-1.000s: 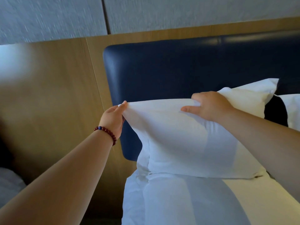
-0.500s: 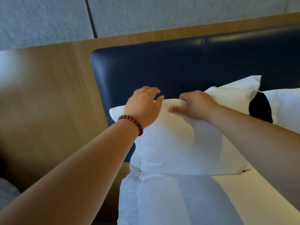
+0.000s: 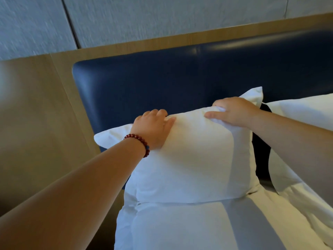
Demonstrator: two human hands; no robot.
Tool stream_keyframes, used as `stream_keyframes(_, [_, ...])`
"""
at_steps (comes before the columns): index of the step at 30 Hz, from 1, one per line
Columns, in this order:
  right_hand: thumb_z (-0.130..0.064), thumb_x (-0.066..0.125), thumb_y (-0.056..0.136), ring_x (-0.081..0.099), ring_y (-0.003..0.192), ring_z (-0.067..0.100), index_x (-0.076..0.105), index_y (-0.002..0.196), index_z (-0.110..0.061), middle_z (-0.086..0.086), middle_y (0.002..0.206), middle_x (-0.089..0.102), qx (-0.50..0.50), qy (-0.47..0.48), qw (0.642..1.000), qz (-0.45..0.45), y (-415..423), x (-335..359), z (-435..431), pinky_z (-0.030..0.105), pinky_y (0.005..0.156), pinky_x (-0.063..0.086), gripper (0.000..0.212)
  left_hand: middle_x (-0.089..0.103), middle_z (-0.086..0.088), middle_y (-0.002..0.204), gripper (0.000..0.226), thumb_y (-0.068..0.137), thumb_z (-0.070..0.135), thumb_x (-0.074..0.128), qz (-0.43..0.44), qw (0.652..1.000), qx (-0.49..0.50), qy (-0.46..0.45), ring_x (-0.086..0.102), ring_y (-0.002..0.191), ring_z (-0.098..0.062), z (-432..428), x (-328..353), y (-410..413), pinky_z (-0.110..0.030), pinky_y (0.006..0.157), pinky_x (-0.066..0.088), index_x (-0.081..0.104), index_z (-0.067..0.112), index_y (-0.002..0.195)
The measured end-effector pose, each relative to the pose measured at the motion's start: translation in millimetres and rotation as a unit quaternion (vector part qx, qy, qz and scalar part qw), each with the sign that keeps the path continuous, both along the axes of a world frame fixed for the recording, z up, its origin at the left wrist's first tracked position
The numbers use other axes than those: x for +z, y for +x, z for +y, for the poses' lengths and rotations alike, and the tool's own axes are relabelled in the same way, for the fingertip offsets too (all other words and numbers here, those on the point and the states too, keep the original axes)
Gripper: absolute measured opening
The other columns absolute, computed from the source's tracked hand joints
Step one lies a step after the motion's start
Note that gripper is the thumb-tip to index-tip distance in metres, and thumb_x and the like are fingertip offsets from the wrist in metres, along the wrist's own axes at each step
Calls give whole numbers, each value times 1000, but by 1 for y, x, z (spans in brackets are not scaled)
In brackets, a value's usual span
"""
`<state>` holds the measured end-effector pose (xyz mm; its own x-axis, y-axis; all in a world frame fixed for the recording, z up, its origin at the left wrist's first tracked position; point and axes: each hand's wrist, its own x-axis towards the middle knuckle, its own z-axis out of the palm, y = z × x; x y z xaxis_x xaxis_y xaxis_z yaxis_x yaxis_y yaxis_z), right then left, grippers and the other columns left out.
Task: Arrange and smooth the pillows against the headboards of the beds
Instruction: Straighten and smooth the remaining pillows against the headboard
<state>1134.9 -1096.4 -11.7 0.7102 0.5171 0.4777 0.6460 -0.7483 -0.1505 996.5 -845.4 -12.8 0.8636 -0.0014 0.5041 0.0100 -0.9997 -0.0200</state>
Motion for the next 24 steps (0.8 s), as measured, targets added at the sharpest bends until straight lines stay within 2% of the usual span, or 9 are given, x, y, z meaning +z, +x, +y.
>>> stream_keyframes(3, [-87, 32, 71, 53, 67, 23, 46, 72, -13, 3, 67, 54, -13, -10, 1000, -5, -10, 1, -4, 37, 60, 38, 75, 57, 5, 108, 56, 95, 60, 15, 30, 999, -18, 9, 52, 103, -20, -27, -1, 14, -38, 90, 42, 52, 23, 116])
stream_keyframes(6, [-92, 19, 69, 50, 59, 20, 45, 69, -13, 2, 60, 50, -30, -34, 998, -47, -9, -6, -20, 36, 54, 33, 83, 58, 3, 109, 59, 93, 65, 16, 30, 999, -13, 38, 54, 100, -21, -40, -8, 28, -37, 88, 40, 51, 22, 112])
stream_keyframes(11, [-82, 23, 78, 49, 59, 21, 39, 64, -14, 1, 58, 45, -22, -18, 997, -76, -3, -19, -28, 36, 53, 31, 71, 56, 4, 99, 50, 94, 63, 15, 11, 998, -20, 54, 50, 89, -18, -37, -9, 28, -36, 84, 40, 46, 25, 99])
stream_keyframes(13, [-82, 21, 81, 47, 63, 19, 39, 63, -16, 0, 63, 45, 3, -15, 997, -74, 4, -20, -34, 37, 57, 31, 71, 56, 5, 97, 46, 97, 58, 17, 0, 998, -19, 60, 49, 89, -18, -47, -5, 33, -35, 83, 38, 49, 25, 99])
stream_keyframes(16, [-79, 11, 82, 47, 72, 18, 48, 63, -20, -4, 69, 49, 9, -34, 989, -141, 9, -22, -31, 37, 68, 34, 72, 54, 6, 98, 47, 97, 55, 20, -23, 998, -40, 53, 50, 94, -17, -72, -2, 40, -35, 85, 40, 55, 24, 104])
stream_keyframes(18, [-79, 13, 83, 47, 70, 17, 44, 65, -20, -4, 70, 48, 10, -37, 989, -144, 11, -26, -34, 37, 65, 35, 68, 54, 4, 104, 55, 96, 60, 18, 0, 997, -50, 60, 50, 98, -18, -86, -5, 43, -36, 86, 42, 55, 23, 113])
stream_keyframes(20, [-79, 16, 83, 49, 69, 16, 42, 68, -19, -3, 73, 48, -3, -27, 995, -99, 16, -30, -47, 38, 61, 40, 67, 53, 2, 106, 57, 95, 62, 18, 17, 996, -37, 75, 49, 99, -20, -88, -11, 48, -37, 87, 41, 52, 21, 115])
stream_keyframes(22, [-80, 8, 80, 49, 66, 16, 43, 68, -19, -1, 72, 49, -21, -40, 993, -106, 26, -31, -59, 39, 61, 42, 72, 51, 3, 100, 53, 95, 62, 19, 12, 997, -33, 72, 48, 95, -20, -82, -13, 52, -36, 86, 40, 50, 21, 108])
stream_keyframes(24, [-78, 0, 78, 48, 61, 18, 43, 64, -18, 1, 67, 49, -34, -59, 987, -146, 33, -28, -67, 35, 55, 37, 76, 48, 4, 94, 46, 95, 61, 19, -5, 997, -32, 71, 48, 92, -20, -78, -14, 51, -36, 84, 40, 45, 24, 98])
